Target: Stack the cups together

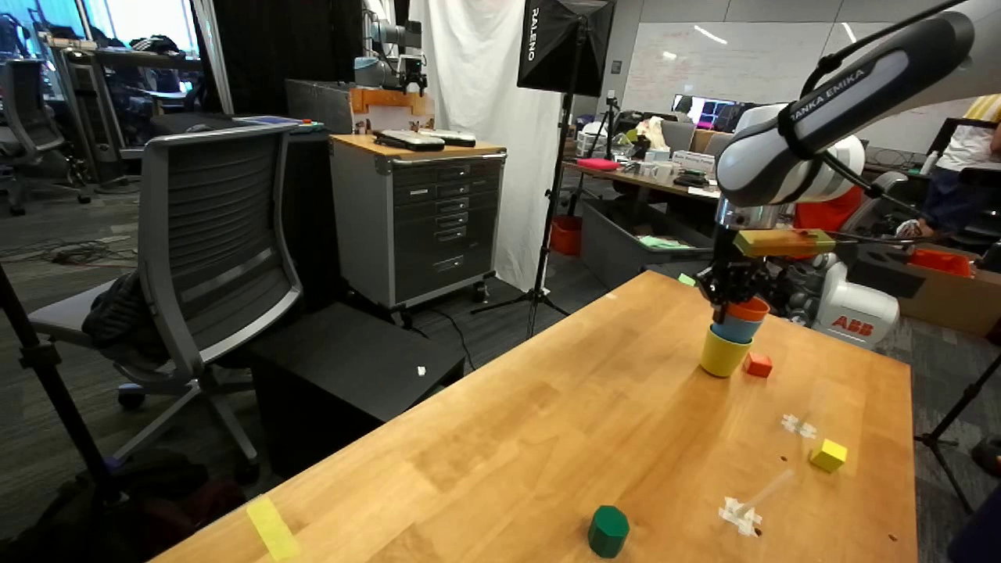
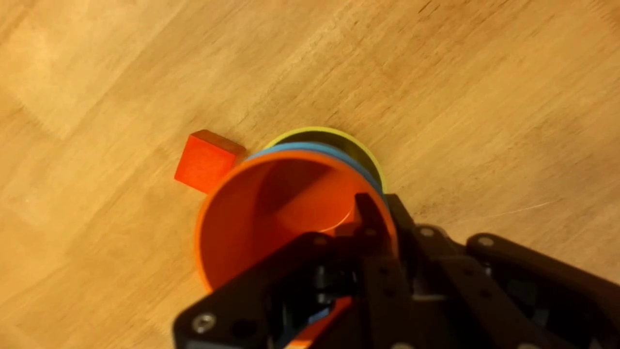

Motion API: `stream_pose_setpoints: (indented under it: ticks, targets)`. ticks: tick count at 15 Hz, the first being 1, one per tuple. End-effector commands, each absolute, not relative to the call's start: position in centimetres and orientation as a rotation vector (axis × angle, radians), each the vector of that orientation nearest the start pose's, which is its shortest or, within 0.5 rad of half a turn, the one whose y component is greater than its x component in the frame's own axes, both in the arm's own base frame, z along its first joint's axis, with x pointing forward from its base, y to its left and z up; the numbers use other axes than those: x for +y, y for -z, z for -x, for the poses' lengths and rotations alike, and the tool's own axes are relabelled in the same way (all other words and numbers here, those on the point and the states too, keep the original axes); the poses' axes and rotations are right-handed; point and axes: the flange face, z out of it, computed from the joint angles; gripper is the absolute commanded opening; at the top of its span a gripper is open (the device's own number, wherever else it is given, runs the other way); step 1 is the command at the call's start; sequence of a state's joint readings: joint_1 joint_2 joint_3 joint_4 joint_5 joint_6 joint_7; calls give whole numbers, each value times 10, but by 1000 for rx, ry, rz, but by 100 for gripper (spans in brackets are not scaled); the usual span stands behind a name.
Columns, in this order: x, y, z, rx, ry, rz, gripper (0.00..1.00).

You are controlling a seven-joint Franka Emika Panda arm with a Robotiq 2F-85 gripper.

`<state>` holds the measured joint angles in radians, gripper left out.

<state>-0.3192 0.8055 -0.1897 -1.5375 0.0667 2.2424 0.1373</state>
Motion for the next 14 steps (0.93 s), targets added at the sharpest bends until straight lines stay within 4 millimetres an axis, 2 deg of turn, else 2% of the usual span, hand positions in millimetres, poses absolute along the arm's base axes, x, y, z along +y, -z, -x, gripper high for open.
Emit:
stream_pose_setpoints:
  ticks: [1,10,11,12,13,14]
  targets:
    - [-324,-175,-624,1011,-161,3033,2]
    - [-317,-161,-624,1005,-184,3045,2]
    - [-316,-161,-624,1006,-183,3045,5]
    - [-316,-161,-624,1004,-185,3044,33]
    - [-316,-162,-623,1003,-185,3043,34]
    - [-316,-163,-624,1002,-180,3040,40]
